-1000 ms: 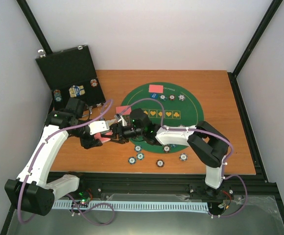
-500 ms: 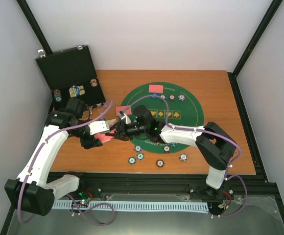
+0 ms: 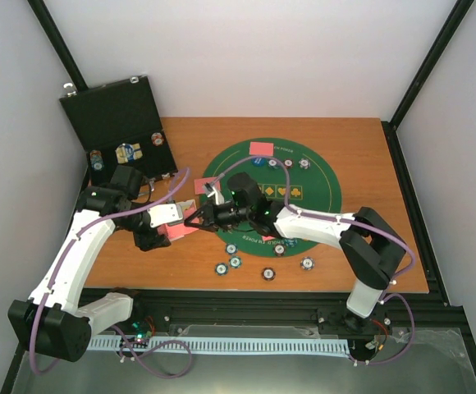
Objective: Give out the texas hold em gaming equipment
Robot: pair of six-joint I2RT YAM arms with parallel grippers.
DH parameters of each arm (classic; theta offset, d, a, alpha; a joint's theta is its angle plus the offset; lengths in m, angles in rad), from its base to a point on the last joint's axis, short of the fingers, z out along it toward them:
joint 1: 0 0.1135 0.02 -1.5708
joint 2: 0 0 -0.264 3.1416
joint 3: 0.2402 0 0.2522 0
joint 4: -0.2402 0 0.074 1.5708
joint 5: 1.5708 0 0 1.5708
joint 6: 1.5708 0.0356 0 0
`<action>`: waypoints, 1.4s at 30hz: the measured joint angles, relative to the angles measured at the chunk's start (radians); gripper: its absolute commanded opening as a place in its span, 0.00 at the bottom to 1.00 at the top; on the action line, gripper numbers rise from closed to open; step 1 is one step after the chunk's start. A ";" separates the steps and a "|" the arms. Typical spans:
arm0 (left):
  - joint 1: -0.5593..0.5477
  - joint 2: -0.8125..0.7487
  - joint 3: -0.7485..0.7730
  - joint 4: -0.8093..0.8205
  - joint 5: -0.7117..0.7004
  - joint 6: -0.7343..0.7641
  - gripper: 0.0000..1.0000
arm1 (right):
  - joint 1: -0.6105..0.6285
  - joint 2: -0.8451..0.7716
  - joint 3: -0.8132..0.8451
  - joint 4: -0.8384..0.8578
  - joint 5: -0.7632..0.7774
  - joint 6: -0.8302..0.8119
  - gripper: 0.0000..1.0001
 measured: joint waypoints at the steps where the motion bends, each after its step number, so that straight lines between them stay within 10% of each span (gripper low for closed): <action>1: 0.000 0.000 0.000 0.000 -0.002 0.000 0.31 | -0.003 -0.004 0.000 -0.010 0.000 -0.003 0.03; 17: 0.000 -0.003 -0.006 0.004 0.001 0.000 0.31 | -0.241 -0.085 -0.002 -0.219 -0.034 -0.117 0.03; 42: 0.000 -0.029 -0.002 0.000 0.002 -0.002 0.31 | -0.336 0.854 1.026 -0.621 -0.092 -0.249 0.08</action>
